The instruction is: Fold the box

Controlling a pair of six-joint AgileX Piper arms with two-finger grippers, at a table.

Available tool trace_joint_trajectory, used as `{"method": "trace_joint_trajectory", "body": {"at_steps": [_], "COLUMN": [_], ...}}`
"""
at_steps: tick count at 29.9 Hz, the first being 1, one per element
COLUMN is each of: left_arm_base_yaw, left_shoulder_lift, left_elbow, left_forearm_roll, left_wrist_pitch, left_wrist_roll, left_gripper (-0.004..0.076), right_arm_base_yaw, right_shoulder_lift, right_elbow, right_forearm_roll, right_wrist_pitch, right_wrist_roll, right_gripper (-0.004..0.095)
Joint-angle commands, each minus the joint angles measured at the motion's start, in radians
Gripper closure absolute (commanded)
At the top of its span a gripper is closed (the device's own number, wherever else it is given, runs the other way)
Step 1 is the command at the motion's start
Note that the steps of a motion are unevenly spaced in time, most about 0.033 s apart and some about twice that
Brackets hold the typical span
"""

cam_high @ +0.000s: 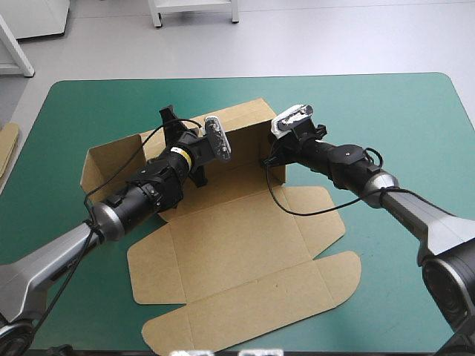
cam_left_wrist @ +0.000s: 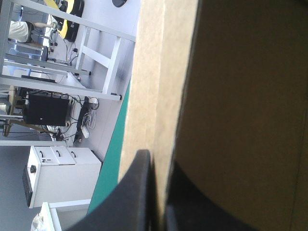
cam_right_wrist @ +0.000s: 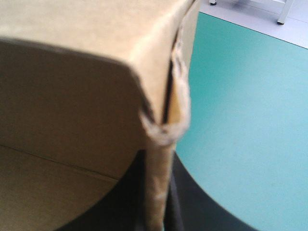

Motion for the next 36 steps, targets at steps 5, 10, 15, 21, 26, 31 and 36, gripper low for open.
{"method": "trace_joint_trajectory", "body": {"at_steps": [5, 10, 15, 21, 26, 31, 36], "left_arm_base_yaw": [-0.009, -0.009, -0.009, -0.009, -0.011, -0.023, -0.068], "left_shoulder_lift": [-0.033, -0.033, -0.033, -0.039, -0.062, -0.093, -0.118], "left_elbow": [-0.027, -0.027, -0.027, -0.027, -0.027, -0.027, -0.027], "left_forearm_roll": [-0.034, -0.05, -0.121, -0.141, -0.178, -0.22, -0.222], "left_wrist_pitch": [-0.036, -0.036, -0.027, 0.005, 0.005, 0.009, 0.053], "left_wrist_roll": [-0.043, -0.049, -0.052, -0.052, -0.052, -0.046, -0.042], "left_gripper": [0.0732, 0.0729, 0.0616, 0.0435, 0.0401, 0.0401, 0.04], "right_arm_base_yaw": [0.004, 0.004, 0.004, 0.004, 0.004, 0.004, 0.004], "right_shoulder_lift": [-0.047, -0.047, -0.047, -0.047, -0.047, -0.047, -0.047], "right_elbow": [-0.032, -0.032, -0.032, -0.032, -0.032, -0.032, -0.032], "right_forearm_roll": [0.006, 0.006, 0.006, 0.006, 0.006, 0.006, 0.006], "right_wrist_pitch": [0.049, 0.047, 0.047, 0.033, 0.022, 0.018, 0.013], "right_wrist_roll": [-0.013, -0.003, -0.001, 0.003, 0.011, 0.031, 0.035], "right_gripper": [0.0909, 0.0908, 0.0908, 0.0908, 0.0908, 0.0907, 0.0908]}}
